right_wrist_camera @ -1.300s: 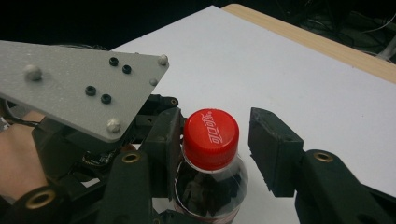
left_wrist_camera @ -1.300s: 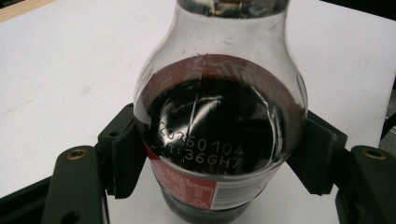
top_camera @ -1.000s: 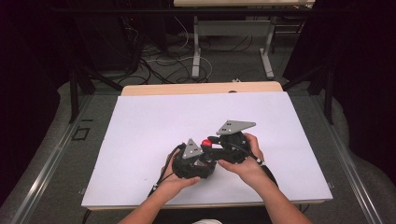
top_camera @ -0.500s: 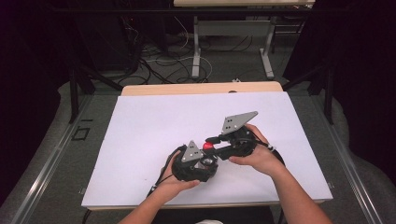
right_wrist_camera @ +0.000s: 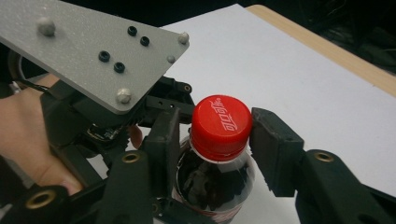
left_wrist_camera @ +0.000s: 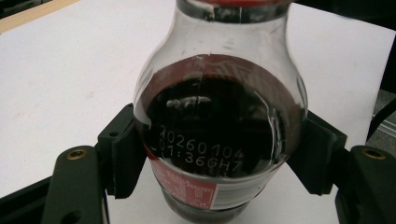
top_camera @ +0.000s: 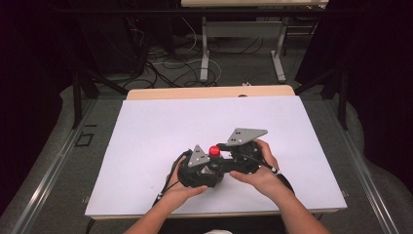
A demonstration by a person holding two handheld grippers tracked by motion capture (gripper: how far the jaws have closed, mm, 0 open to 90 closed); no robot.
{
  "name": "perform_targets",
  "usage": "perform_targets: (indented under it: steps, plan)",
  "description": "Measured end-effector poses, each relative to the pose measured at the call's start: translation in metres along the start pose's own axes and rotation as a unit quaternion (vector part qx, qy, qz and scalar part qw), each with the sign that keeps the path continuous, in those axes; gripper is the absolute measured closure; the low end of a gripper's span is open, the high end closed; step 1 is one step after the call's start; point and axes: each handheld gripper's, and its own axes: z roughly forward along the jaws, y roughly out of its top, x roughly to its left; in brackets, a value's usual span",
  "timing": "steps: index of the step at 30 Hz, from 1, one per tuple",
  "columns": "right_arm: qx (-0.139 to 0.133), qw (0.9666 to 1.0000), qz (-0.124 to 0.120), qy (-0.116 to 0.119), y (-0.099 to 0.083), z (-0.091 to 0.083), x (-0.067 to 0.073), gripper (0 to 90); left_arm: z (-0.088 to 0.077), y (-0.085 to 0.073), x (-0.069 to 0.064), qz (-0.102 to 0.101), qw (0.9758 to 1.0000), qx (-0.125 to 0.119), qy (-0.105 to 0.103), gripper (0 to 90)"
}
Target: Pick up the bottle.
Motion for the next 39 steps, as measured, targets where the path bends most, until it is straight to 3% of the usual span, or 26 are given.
perform_targets:
  steps: [2, 4, 7, 10, 11, 13, 17, 18, 20, 23, 26, 28, 31, 33, 34, 37, 39]
  plan:
    - [-0.001, 1.0, -0.004, -0.004, -0.002, 0.001, -0.001, 58.0, 0.0, 0.0, 0.0, 0.002, 1.0, 0.006, -0.003, 30.0]
    - [0.0, 0.9999, 0.011, -0.002, -0.003, 0.004, -0.002, 57.6, 0.001, 0.0, -0.001, 0.004, 1.0, 0.006, 0.002, 30.1]
    - [0.003, 0.9999, 0.013, -0.007, -0.005, 0.007, -0.001, 57.6, 0.001, 0.0, -0.001, 0.008, 0.9999, 0.015, 0.002, 30.1]
    - [0.004, 0.9998, 0.014, -0.009, -0.004, 0.01, 0.0, 58.1, 0.002, -0.001, -0.001, -0.002, 0.9999, 0.012, 0.007, 30.1]
    - [0.006, 0.9999, 0.012, -0.006, -0.004, 0.011, 0.0, 58.3, 0.001, -0.001, 0.0, 0.004, 0.9998, 0.02, 0.003, 30.1]
    - [0.003, 1.0, 0.004, 0.005, -0.004, 0.012, -0.003, 58.6, 0.001, -0.001, 0.0, 0.002, 0.9999, 0.011, 0.006, 30.2]
    - [0.011, 0.9986, -0.013, 0.049, -0.002, 0.013, -0.012, 59.0, 0.001, -0.002, 0.0, 0.002, 1.0, 0.009, 0.001, 30.1]
    - [0.011, 0.9975, -0.029, 0.063, -0.001, 0.012, -0.015, 59.0, -0.001, -0.001, 0.0, 0.0, 0.9999, 0.012, -0.009, 30.1]
    - [0.01, 0.9937, -0.053, 0.098, 0.0, 0.012, -0.023, 59.2, -0.001, -0.001, 0.0, 0.006, 0.9999, 0.007, -0.007, 30.1]
    - [-0.001, 0.9899, -0.064, 0.127, -0.001, 0.013, -0.031, 58.9, -0.002, -0.001, -0.001, 0.006, 0.9999, 0.007, -0.009, 30.1]
    - [-0.002, 0.9927, -0.046, 0.112, 0.0, 0.011, -0.028, 55.3, -0.003, 0.001, 0.0, 0.004, 0.9999, 0.007, -0.01, 30.1]
    - [-0.013, 0.9957, -0.042, 0.082, -0.001, 0.008, -0.022, 48.9, -0.002, 0.0, 0.0, -0.001, 1.0, -0.001, -0.002, 30.1]
    - [-0.019, 0.9987, -0.017, 0.045, -0.003, 0.004, -0.012, 48.8, -0.002, -0.001, 0.002, -0.004, 1.0, 0.003, 0.005, 30.1]
    - [-0.025, 0.999, -0.005, 0.037, -0.003, 0.004, -0.01, 49.0, -0.003, 0.0, 0.003, -0.004, 0.9999, 0.011, 0.001, 30.1]
    - [-0.024, 0.9996, 0.007, 0.011, -0.004, 0.003, -0.004, 53.8, -0.001, -0.001, 0.002, -0.006, 0.9999, 0.004, 0.006, 30.1]
    - [-0.018, 0.9997, -0.004, -0.016, -0.005, 0.004, 0.003, 58.7, -0.001, -0.001, 0.001, -0.005, 0.9999, 0.006, 0.011, 30.1]
    - [-0.025, 0.9995, -0.004, -0.017, -0.005, 0.006, 0.005, 59.0, -0.001, -0.002, 0.002, -0.006, 0.9999, 0.007, 0.009, 30.1]
